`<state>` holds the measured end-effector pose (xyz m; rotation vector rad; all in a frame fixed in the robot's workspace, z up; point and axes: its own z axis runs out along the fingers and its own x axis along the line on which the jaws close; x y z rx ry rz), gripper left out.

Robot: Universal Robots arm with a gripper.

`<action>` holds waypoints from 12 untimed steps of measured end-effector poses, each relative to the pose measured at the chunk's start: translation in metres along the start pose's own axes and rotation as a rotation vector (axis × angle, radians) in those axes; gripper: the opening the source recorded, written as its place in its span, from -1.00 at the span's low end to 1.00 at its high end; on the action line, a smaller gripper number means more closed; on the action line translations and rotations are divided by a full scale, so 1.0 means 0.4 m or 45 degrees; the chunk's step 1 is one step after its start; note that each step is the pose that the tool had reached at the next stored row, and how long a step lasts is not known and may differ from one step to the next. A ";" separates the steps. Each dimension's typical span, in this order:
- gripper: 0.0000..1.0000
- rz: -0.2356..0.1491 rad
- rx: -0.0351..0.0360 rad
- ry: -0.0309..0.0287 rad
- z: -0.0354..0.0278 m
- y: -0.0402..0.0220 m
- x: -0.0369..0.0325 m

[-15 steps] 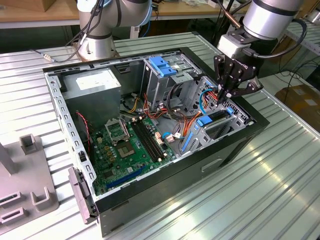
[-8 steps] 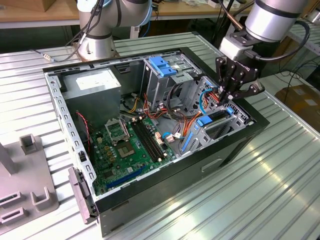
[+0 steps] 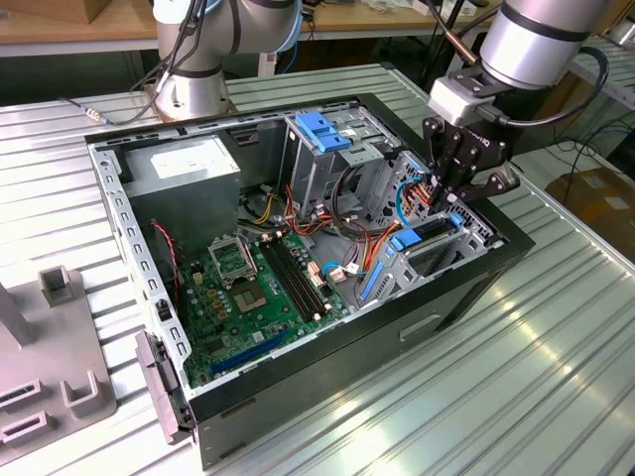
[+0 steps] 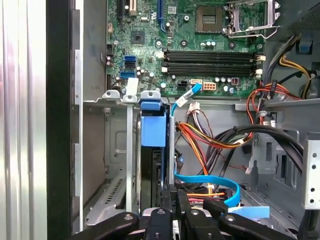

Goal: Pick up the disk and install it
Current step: 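Insert the first disk wire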

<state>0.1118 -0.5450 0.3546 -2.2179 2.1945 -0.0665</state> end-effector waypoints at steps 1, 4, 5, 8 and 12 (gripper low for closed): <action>-0.67 -0.001 0.0117 -0.0008 0.000 0.002 0.008; -0.67 -0.006 0.0134 -0.0010 0.007 -0.002 0.027; -0.67 -0.006 0.0134 -0.0012 0.009 -0.001 0.027; -0.67 -0.006 0.0134 -0.0013 0.010 0.001 0.027; -0.67 -0.006 0.0134 -0.0015 0.013 0.001 0.028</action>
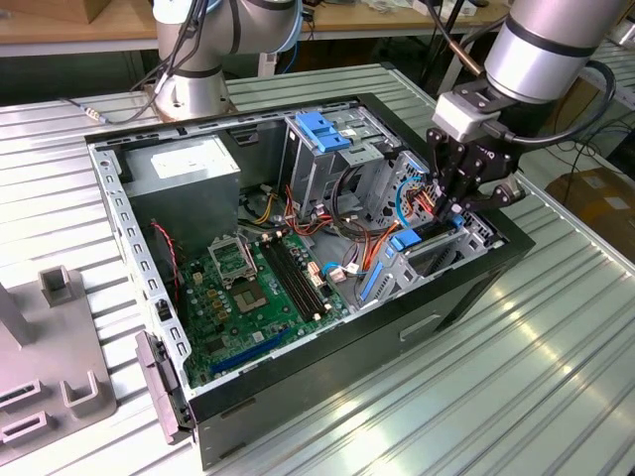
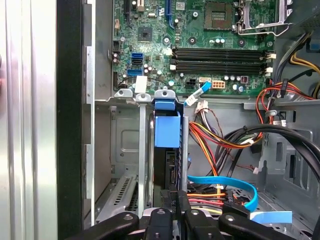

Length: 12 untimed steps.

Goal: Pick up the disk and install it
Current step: 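Insert the first disk wire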

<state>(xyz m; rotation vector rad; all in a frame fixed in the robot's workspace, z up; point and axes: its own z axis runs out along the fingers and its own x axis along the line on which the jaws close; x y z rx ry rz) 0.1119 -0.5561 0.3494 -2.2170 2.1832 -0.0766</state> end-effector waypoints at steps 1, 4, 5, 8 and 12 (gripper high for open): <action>-0.67 0.000 0.0000 0.0000 0.001 0.000 0.000; -0.67 0.000 0.0000 0.0000 0.002 0.000 0.000; -0.67 0.000 0.0000 -0.0001 0.002 0.000 0.000; -0.67 0.000 -0.0001 -0.0003 0.002 -0.002 0.000; -0.67 0.000 -0.0007 -0.0003 0.002 -0.002 0.000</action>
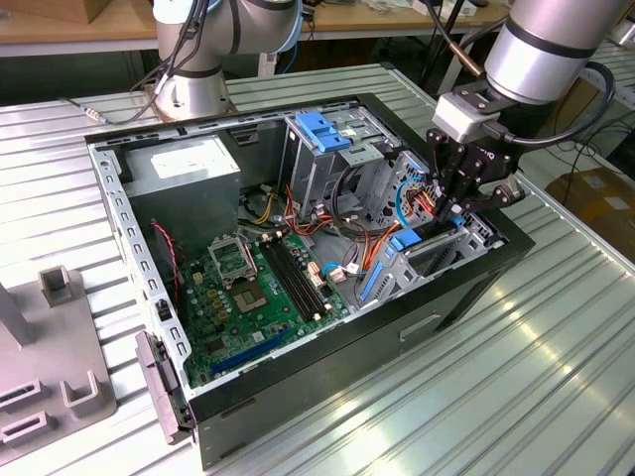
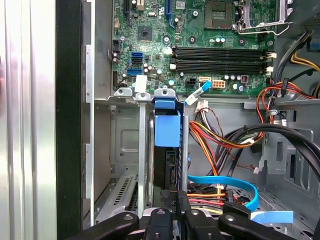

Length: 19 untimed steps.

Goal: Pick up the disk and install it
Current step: 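Insert the first disk wire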

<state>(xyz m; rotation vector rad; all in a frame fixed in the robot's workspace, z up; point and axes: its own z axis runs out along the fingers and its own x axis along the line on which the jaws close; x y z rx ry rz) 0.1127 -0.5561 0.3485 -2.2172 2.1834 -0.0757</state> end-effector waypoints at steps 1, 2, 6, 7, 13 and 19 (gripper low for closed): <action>-0.67 0.000 -0.0003 0.0000 0.000 0.000 0.000; -0.67 -0.001 -0.0004 0.0000 0.000 0.000 0.000; -0.67 -0.006 -0.0007 -0.0003 0.000 -0.001 0.000; -0.67 -0.006 -0.0008 -0.0004 0.000 -0.001 0.000; -0.67 -0.006 -0.0011 -0.0004 0.000 -0.003 0.001; -0.67 -0.006 -0.0011 -0.0002 0.003 -0.003 0.001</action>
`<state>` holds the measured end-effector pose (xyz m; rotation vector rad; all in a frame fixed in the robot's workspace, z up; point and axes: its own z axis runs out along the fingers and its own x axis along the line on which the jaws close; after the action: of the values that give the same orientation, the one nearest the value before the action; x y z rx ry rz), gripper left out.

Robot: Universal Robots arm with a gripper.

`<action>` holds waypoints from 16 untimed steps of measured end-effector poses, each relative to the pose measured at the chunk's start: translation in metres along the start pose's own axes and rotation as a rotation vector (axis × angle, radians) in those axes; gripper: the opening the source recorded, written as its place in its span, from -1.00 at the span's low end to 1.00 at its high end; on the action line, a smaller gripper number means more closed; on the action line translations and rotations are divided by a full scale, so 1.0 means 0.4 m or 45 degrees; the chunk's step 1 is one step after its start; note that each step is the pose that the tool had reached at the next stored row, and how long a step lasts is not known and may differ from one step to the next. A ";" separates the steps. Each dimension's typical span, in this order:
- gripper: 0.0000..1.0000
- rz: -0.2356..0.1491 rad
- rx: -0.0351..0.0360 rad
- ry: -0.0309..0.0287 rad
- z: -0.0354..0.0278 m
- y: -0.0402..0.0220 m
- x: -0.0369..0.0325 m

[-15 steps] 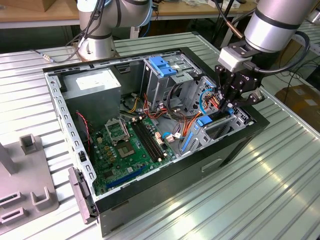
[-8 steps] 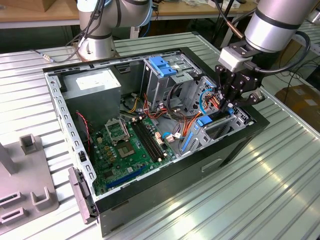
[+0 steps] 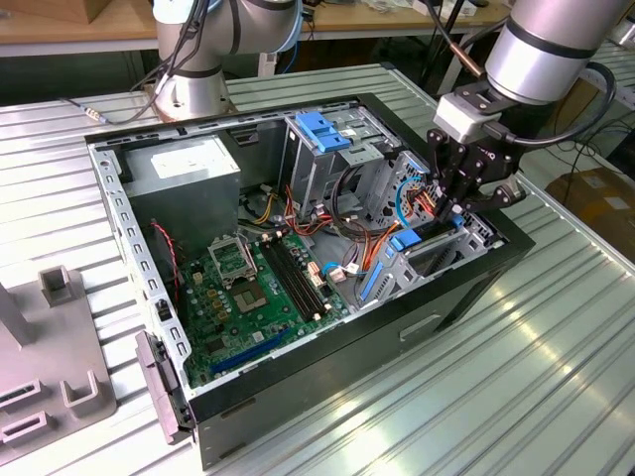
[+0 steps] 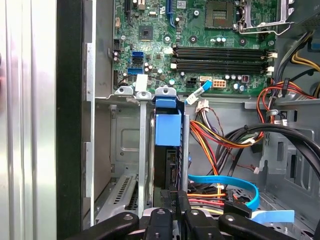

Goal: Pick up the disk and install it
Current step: 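Insert the first disk wire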

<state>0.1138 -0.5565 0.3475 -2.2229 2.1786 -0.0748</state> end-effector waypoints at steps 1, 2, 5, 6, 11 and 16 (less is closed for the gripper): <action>-0.67 0.000 0.0000 0.0001 0.001 0.000 0.000; -0.67 0.000 0.0000 0.0000 0.001 0.000 0.000; -0.67 0.000 -0.0001 0.0000 0.003 0.000 0.000; -0.67 0.000 0.0000 0.0000 0.003 0.000 0.000; -0.67 0.000 -0.0007 -0.0005 -0.006 0.000 0.000; -0.67 0.000 -0.0023 -0.0001 -0.007 0.000 0.000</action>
<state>0.1138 -0.5565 0.3505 -2.2238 2.1795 -0.0727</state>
